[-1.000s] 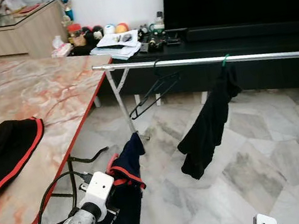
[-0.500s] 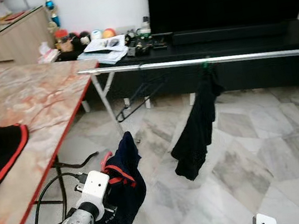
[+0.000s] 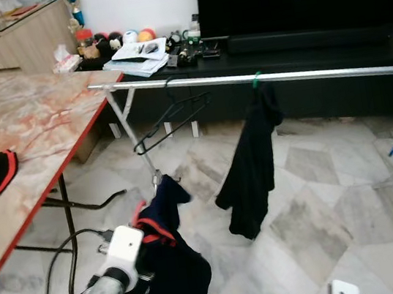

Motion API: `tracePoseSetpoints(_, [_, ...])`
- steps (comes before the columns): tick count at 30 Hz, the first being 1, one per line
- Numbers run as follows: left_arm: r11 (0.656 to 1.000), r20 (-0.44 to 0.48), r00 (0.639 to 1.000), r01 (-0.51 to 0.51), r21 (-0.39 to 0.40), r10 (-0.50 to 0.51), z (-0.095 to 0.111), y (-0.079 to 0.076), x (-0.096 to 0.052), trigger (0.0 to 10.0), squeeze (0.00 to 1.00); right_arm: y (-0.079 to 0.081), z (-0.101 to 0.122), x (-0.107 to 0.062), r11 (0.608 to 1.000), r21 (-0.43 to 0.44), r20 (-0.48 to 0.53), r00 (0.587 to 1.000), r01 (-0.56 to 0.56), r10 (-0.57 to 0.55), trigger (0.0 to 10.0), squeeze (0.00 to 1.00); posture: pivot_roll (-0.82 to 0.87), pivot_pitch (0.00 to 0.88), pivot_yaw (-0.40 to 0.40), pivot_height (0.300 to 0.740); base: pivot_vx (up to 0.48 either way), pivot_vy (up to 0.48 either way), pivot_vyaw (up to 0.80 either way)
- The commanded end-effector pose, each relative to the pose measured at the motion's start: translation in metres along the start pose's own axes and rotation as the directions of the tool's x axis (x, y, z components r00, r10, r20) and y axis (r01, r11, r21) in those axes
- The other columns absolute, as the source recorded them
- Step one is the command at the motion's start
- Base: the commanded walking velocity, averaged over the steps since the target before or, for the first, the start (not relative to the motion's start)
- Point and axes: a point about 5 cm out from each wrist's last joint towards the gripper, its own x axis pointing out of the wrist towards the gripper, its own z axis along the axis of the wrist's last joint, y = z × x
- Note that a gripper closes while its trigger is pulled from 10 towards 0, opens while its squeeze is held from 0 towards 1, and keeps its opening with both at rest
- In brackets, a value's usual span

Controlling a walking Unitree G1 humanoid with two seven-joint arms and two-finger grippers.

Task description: Hang hanger

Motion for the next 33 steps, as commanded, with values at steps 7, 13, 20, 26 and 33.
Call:
tracePoseSetpoints(7, [1.000, 0.024, 1.000, -0.014, -0.004, 0.014, 0.005, 0.006, 0.000, 10.0, 0.00, 0.008, -0.004, 0.000, 1.000, 0.007, -0.008, 1.000, -0.017, 0.017, 10.0, 0.00, 0.05, 0.066, 0.015, 0.740, 0.000, -0.453, 0.00])
tracePoseSetpoints(13, [1.000, 0.025, 1.000, -0.010, -0.006, 0.010, 0.005, 0.005, 0.000, 10.0, 0.00, 0.009, -0.001, 0.001, 1.000, 0.015, 0.004, 1.000, -0.014, 0.014, 10.0, 0.00, 0.05, 0.055, 0.018, 0.740, 0.000, -0.454, 0.00])
tracePoseSetpoints(20, [1.000, 0.026, 1.000, 0.005, -0.014, -0.005, 0.005, 0.000, 0.000, 10.0, 0.00, 0.008, -0.002, 0.000, 1.000, 0.009, -0.002, 1.000, -0.009, 0.009, 10.0, 0.00, 0.05, 0.051, 0.019, 0.740, 0.000, -0.455, 0.00])
tracePoseSetpoints(26, [1.000, 0.013, 1.000, 0.009, -0.016, -0.009, 0.001, -0.001, -0.003, 10.0, 0.00, 0.007, -0.004, 0.000, 1.000, 0.007, -0.009, 1.000, -0.008, 0.008, 10.0, 0.00, 0.05, 0.047, 0.019, 0.740, 0.000, -0.454, 0.00])
tracePoseSetpoints(33, [0.999, -0.002, 0.999, 0.045, 0.014, -0.045, -0.001, -0.007, -0.004, 10.0, 0.00, 0.007, -0.004, 0.000, 1.000, 0.008, -0.010, 1.000, -0.007, 0.007, 10.0, 0.00, 0.05, 0.055, 0.016, 0.740, 0.000, -0.260, 0.00])
